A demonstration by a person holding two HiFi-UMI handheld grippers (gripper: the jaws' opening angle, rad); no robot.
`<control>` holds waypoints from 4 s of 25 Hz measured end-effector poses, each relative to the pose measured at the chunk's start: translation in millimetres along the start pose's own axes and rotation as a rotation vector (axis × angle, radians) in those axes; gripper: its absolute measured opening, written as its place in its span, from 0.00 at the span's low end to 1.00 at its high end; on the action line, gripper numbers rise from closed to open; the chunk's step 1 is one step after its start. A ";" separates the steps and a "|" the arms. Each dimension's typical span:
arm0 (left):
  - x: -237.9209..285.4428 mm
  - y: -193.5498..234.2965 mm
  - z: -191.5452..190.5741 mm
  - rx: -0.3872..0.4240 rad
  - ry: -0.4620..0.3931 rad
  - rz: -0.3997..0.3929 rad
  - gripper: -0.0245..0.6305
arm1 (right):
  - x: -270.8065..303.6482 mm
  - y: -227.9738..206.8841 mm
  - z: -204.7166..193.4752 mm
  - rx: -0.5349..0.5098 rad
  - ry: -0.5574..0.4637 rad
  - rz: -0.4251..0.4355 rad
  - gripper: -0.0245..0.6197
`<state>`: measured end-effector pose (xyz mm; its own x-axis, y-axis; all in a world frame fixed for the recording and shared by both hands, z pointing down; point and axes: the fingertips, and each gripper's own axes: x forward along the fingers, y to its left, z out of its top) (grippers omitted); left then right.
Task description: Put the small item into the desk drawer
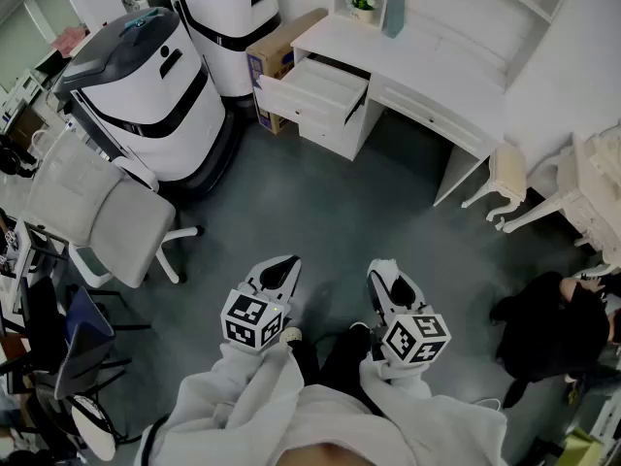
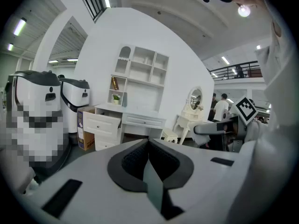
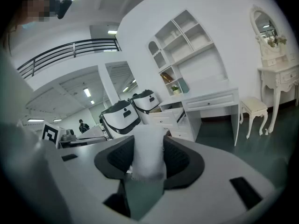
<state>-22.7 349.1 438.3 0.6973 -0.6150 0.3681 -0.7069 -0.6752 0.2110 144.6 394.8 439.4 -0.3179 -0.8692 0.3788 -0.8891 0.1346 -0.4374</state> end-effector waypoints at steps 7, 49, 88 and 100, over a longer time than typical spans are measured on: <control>-30.2 8.2 5.5 0.030 -0.038 -0.047 0.06 | -7.8 32.6 -2.0 -0.028 -0.068 -0.055 0.34; -12.0 101.9 38.5 -0.013 -0.094 0.047 0.06 | 113.8 60.9 32.5 -0.102 0.001 0.025 0.34; 120.3 146.9 68.7 -0.097 -0.088 0.113 0.06 | 222.0 -26.2 94.8 -0.092 0.041 0.075 0.34; 170.8 194.1 108.5 -0.096 -0.109 0.105 0.06 | 276.4 -37.0 137.5 -0.097 0.047 0.077 0.34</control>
<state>-27.9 68.8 443.8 0.6244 -0.7239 0.2934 -0.7807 -0.5663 0.2641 134.9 84.2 448.1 -0.3997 -0.8316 0.3856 -0.8882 0.2475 -0.3870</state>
